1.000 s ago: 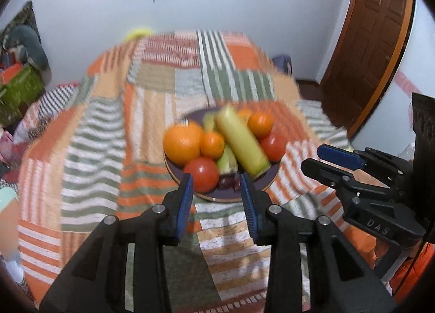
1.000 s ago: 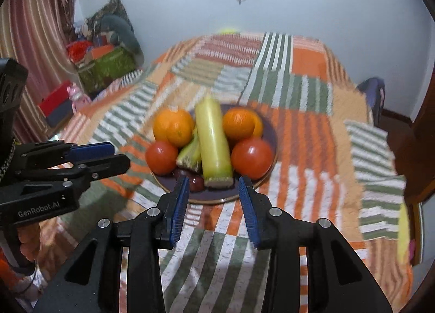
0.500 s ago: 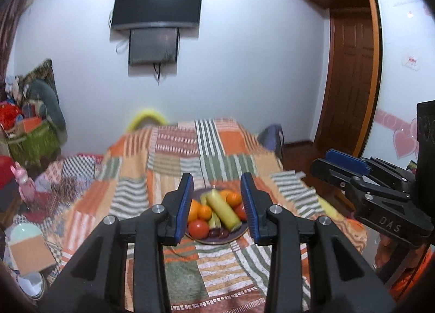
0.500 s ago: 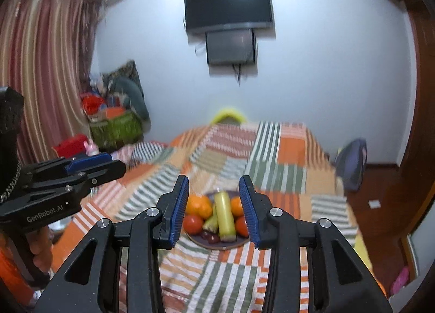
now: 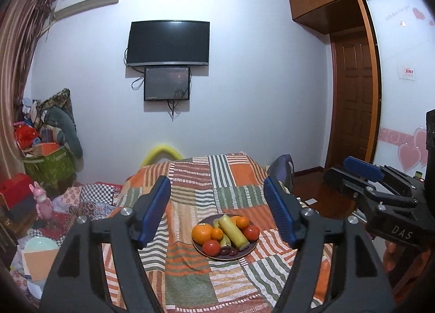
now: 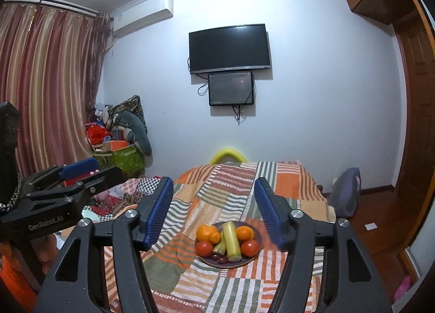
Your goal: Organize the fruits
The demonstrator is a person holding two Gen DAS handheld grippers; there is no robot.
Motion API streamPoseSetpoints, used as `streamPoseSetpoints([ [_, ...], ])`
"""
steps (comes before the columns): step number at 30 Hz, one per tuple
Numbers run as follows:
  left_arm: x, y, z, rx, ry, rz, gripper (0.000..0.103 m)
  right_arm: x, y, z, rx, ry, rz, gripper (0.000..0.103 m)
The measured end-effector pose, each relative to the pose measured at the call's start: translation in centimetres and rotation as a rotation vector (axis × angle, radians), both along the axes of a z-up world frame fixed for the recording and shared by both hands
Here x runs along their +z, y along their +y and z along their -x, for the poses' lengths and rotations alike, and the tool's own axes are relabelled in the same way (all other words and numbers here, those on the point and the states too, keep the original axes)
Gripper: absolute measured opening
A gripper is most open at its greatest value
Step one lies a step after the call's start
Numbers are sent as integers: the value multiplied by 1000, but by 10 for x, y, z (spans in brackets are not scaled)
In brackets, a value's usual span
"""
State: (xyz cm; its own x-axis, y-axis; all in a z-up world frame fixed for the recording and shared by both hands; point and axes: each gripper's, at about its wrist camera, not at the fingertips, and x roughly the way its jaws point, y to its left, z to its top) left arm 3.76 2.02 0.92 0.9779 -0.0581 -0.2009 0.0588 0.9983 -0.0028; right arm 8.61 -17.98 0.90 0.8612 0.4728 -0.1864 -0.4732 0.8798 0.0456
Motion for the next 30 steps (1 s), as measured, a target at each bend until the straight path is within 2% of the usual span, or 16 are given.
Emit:
streamPoseSetpoints([
  [3, 0, 0, 5, 2, -8, 0, 84, -1, 0, 4, -14, -6, 2, 70],
  [6, -3, -1, 7, 0, -12, 1, 86, -2, -1, 6, -33, -18, 2, 83],
  [9, -4, -1, 7, 4, -10, 3, 96, -3, -3, 9, -53, -33, 8, 90],
  [12, -5, -1, 9, 3, -12, 11, 99, -3, -5, 14, -74, -46, 6, 102],
  [30, -6, -3, 11, 0, -19, 15, 103, -6, -12, 22, -91, -56, -8, 103],
])
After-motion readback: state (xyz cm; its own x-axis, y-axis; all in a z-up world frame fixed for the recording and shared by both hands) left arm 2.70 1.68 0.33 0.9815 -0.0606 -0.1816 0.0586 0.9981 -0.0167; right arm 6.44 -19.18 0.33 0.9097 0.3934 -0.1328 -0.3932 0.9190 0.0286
